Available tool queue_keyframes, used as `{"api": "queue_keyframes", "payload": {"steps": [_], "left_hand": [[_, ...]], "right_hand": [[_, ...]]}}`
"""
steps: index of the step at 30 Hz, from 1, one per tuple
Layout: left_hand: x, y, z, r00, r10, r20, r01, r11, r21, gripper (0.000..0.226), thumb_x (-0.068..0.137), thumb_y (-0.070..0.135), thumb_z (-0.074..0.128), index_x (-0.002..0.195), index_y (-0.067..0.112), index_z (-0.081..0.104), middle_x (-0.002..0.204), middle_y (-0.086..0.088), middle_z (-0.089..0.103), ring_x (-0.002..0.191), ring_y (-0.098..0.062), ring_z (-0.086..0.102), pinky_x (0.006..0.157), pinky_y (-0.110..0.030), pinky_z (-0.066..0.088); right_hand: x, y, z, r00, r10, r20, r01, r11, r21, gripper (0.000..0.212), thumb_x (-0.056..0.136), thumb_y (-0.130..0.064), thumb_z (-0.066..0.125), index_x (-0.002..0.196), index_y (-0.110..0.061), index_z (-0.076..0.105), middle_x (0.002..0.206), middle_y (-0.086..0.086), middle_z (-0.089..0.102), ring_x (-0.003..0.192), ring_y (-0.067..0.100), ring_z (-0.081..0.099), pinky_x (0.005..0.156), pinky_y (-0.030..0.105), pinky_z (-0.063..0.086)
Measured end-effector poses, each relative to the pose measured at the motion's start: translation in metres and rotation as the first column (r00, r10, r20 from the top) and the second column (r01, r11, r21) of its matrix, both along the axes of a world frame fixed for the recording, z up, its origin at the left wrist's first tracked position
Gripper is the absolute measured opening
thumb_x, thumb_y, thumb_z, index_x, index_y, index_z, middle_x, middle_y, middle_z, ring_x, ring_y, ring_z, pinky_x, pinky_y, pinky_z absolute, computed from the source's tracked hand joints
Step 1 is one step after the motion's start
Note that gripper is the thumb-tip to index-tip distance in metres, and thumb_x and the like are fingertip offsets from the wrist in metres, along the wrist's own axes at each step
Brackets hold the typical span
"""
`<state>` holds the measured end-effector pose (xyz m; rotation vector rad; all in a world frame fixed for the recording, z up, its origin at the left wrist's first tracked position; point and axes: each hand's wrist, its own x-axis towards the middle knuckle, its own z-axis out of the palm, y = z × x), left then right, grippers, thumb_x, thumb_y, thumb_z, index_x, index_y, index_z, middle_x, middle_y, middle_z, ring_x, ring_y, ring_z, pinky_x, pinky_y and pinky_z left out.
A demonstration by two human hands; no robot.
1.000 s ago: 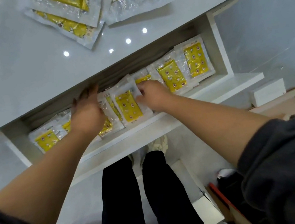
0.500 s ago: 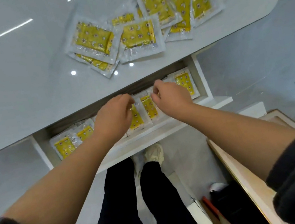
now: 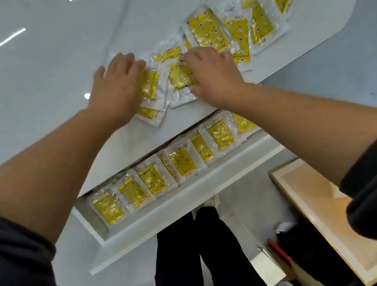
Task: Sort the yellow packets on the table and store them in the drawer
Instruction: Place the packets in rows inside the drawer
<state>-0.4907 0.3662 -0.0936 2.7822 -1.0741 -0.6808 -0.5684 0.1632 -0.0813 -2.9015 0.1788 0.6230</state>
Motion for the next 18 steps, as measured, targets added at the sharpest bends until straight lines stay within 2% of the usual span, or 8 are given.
{"api": "queue_keyframes", "payload": {"steps": [3,6,10,14,18], "left_hand": [[0.018,-0.005,-0.003,0.991,-0.128,-0.032,0.129,0.990,0.053,0.072,0.080,0.027,0.070,0.141,0.014,0.033,0.144,-0.016,0.034,0.135,-0.035,0.030,0.110,-0.055,0.021],[0.026,-0.012,0.000,0.990,-0.138,-0.006,0.138,0.984,0.112,0.079,0.073,0.038,0.077,0.136,0.011,0.037,0.128,-0.017,0.046,0.120,-0.037,0.042,0.106,-0.052,0.025],[0.028,-0.008,0.003,0.996,-0.031,-0.084,0.040,0.994,0.106,0.056,0.078,0.035,0.074,0.117,0.006,0.046,0.114,-0.017,0.054,0.106,-0.036,0.051,0.093,-0.045,0.032],[0.029,0.013,0.011,0.990,-0.006,-0.141,0.010,1.000,0.029,0.043,0.083,0.030,0.071,0.111,0.004,0.052,0.109,-0.016,0.053,0.100,-0.037,0.051,0.083,-0.043,0.037],[0.027,0.027,0.018,0.979,0.075,-0.191,-0.075,0.997,0.009,0.024,0.088,0.024,0.065,0.091,0.010,0.045,0.084,-0.009,0.051,0.074,-0.033,0.050,0.063,-0.036,0.037]], "right_hand": [[0.017,-0.001,-0.007,0.997,0.078,0.017,-0.076,0.992,-0.105,0.055,0.082,-0.016,0.067,0.132,-0.021,0.045,0.132,0.008,0.049,0.123,0.030,0.043,0.099,0.045,0.031],[0.027,0.000,-0.005,0.992,0.122,-0.020,-0.123,0.982,-0.141,0.054,0.079,-0.018,0.069,0.128,-0.016,0.046,0.123,0.011,0.053,0.115,0.032,0.048,0.098,0.047,0.030],[0.035,-0.005,0.007,0.983,0.124,-0.139,-0.133,0.989,-0.062,0.023,0.088,-0.025,0.060,0.106,-0.013,0.052,0.110,0.011,0.055,0.103,0.032,0.054,0.096,0.045,0.030],[0.038,-0.011,0.016,0.961,0.195,-0.195,-0.202,0.979,-0.015,0.029,0.090,-0.030,0.060,0.111,-0.011,0.055,0.123,0.013,0.049,0.116,0.033,0.046,0.099,0.047,0.032],[0.052,-0.005,0.019,0.928,0.329,-0.177,-0.335,0.942,-0.003,0.025,0.085,-0.019,0.065,0.108,-0.010,0.061,0.143,0.010,0.038,0.133,0.030,0.033,0.103,0.048,0.029]]}}
